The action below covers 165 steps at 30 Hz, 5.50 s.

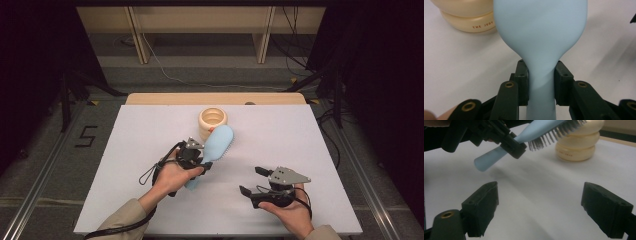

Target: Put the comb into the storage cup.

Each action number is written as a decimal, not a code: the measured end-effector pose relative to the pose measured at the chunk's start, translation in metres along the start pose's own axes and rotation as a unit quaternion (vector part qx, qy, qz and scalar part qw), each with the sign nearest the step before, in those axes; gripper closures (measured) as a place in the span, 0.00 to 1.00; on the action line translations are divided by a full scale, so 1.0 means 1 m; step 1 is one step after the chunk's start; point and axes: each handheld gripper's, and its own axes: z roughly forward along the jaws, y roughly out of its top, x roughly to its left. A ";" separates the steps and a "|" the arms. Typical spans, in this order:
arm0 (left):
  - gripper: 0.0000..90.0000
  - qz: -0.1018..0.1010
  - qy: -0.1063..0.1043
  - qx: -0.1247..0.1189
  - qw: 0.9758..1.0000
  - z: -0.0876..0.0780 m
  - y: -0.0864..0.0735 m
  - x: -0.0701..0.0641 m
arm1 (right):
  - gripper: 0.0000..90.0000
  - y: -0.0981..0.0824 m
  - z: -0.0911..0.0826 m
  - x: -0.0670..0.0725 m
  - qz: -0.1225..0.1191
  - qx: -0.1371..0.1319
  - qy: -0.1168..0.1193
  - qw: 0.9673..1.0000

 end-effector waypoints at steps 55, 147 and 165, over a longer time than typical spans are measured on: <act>0.77 0.003 -0.012 -0.015 1.000 0.001 0.002 -0.013 | 0.17 0.015 0.066 0.047 0.011 0.017 0.052 0.998; 0.77 0.006 -0.018 -0.045 0.999 0.002 0.003 -0.025 | 0.16 0.015 0.110 0.059 0.086 0.016 0.066 0.994; 0.77 0.004 -0.020 -0.043 0.999 0.003 0.002 -0.025 | 0.18 0.015 0.115 0.060 0.091 0.014 0.072 0.993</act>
